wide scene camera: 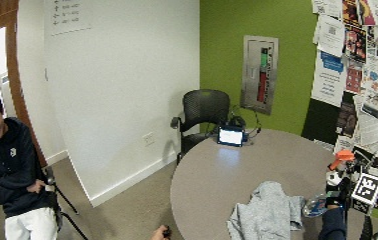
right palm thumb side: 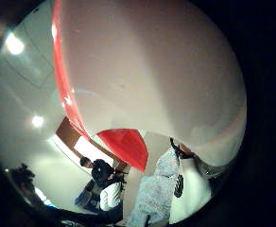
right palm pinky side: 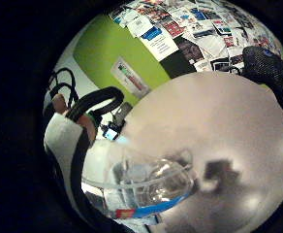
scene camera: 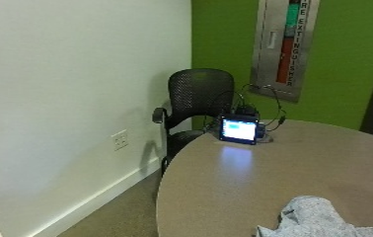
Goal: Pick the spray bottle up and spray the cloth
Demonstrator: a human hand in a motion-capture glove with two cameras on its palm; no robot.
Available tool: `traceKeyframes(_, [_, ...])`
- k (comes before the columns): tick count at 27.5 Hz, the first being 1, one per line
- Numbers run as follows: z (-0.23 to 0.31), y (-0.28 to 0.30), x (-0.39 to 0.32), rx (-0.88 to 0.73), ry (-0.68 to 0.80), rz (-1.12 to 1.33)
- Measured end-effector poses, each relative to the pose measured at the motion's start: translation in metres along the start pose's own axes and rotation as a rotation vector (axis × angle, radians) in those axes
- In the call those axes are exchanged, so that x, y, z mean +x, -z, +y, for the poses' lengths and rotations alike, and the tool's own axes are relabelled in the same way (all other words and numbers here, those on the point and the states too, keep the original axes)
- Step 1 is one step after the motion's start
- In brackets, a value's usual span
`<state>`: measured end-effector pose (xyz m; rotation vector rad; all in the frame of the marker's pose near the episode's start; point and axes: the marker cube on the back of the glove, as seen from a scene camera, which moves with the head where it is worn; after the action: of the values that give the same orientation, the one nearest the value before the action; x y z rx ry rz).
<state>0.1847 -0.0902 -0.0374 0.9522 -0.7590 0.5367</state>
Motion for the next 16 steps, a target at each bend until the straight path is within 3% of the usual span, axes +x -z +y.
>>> traceKeyframes(7, [0.006, -0.006, 0.006, -0.019, 0.037, 0.020])
traceKeyframes(16, [0.039, -0.012, 0.017, -0.081, -0.024, 0.021])
